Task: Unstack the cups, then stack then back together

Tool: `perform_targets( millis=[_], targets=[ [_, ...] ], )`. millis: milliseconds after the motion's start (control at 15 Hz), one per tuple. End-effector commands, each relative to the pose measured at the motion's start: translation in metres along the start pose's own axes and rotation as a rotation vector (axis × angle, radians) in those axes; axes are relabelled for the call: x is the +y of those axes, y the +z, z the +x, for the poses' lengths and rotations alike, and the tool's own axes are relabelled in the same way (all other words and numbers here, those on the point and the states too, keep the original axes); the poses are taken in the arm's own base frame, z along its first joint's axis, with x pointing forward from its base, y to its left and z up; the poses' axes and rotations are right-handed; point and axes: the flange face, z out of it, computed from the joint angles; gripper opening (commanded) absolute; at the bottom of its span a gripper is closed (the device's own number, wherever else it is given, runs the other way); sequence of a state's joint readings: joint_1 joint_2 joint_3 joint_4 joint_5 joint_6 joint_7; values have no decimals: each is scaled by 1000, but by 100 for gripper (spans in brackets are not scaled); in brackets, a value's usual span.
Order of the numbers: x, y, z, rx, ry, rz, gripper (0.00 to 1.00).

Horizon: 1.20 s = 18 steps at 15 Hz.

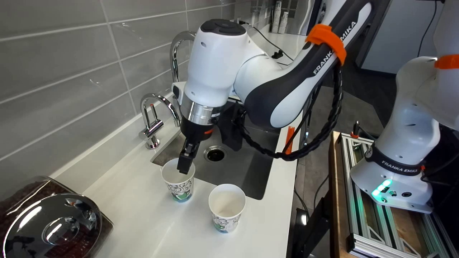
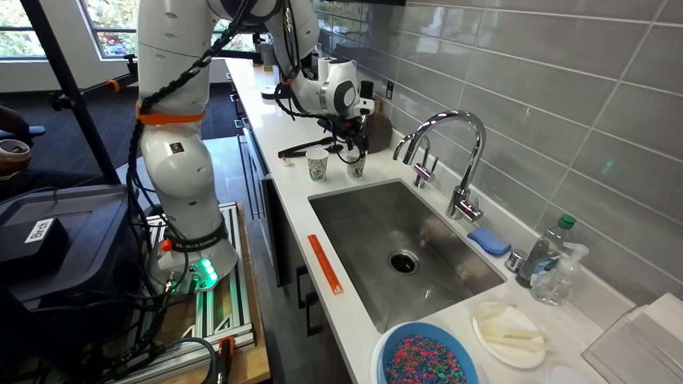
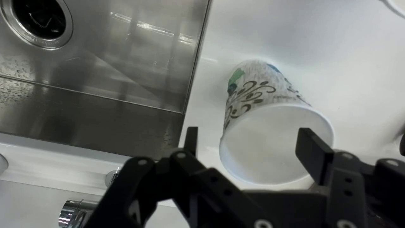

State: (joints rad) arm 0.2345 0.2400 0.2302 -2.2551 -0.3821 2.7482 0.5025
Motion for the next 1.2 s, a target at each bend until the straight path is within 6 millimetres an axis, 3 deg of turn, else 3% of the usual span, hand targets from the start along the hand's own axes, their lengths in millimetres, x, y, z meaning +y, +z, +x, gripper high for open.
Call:
perform_targets(
  millis=[0,533,1133],
  targets=[
    [-5,14,6,-20,14,-22,66],
    [-4,18,11,-22,31,-20,2],
    [-5,-16,12,26,27,-21,1]
  ],
)
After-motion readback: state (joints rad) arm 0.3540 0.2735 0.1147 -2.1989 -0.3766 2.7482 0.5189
